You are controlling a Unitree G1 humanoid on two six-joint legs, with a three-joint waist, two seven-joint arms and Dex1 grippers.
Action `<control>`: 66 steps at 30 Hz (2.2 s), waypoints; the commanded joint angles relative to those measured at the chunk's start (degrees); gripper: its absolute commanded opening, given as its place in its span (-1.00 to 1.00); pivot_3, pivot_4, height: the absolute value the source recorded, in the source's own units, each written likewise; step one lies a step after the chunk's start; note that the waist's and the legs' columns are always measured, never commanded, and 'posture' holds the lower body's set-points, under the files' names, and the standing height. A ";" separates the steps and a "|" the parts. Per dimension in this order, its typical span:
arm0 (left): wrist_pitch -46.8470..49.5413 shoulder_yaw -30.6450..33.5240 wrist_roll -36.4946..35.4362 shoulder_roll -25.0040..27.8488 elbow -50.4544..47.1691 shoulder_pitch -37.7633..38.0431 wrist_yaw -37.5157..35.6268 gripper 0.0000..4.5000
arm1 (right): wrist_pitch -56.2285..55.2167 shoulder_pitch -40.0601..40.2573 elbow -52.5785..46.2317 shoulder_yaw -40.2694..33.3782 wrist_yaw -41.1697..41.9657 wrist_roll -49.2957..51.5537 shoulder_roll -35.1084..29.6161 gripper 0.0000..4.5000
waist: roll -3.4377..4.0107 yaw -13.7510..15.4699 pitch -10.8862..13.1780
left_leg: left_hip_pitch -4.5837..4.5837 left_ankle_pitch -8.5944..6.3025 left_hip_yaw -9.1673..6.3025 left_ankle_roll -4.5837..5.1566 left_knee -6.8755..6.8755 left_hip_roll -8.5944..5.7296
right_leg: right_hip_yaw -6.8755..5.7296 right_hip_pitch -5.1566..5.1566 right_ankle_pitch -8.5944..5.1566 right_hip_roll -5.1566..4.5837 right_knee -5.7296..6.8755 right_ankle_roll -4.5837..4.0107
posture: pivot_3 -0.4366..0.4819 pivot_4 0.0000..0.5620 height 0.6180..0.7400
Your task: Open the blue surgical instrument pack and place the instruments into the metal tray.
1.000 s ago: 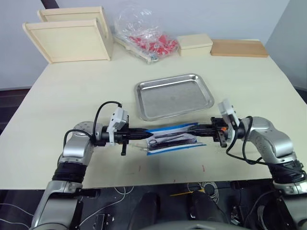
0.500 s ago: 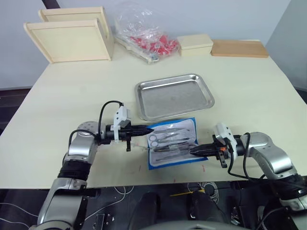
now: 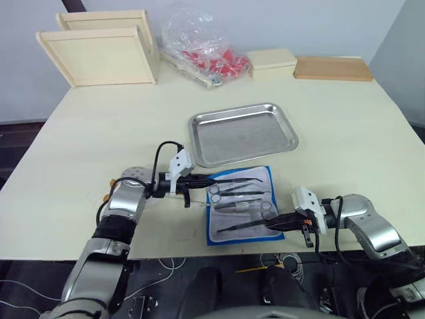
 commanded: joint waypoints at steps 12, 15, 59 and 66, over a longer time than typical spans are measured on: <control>-2.44 -1.15 3.35 -2.66 5.04 -2.73 2.91 -1.00 | 0.15 3.86 -4.38 -0.21 -1.47 0.21 -0.90 -0.99 | 0.29 0.87 -0.14 | 0.09 0.00 -1.48 -0.02 0.34 -0.06 | -1.46 0.86 -0.31 -0.03 -0.05 -0.34 | -0.05 -0.47 1.00; -3.10 -1.25 3.71 -2.66 5.83 -2.94 2.61 -1.00 | 0.09 3.95 -4.26 -0.18 -1.88 0.02 -0.93 -0.99 | 0.34 1.09 -0.16 | 0.08 0.00 -1.65 -0.02 0.34 -0.08 | -1.63 0.90 -0.36 -0.03 -0.04 -0.40 | -0.05 -0.47 1.00; -1.00 2.29 -0.68 0.05 2.42 -1.34 1.97 0.04 | 1.13 4.81 -5.05 -0.29 -2.49 0.51 -2.64 0.12 | 0.41 -0.08 -0.16 | 0.15 0.04 -1.35 -0.08 0.49 0.06 | -1.22 0.82 -0.37 0.08 0.04 -0.39 | -0.05 -0.47 1.00; -0.71 3.57 -3.32 1.89 -2.00 0.07 -1.30 0.04 | 1.73 5.64 -7.60 -1.31 -2.06 2.12 -4.86 0.12 | 0.40 -0.03 -0.13 | -0.01 0.03 -1.37 -0.08 0.45 0.06 | -1.17 0.64 -0.37 0.05 0.00 -0.41 | -0.05 -0.47 1.00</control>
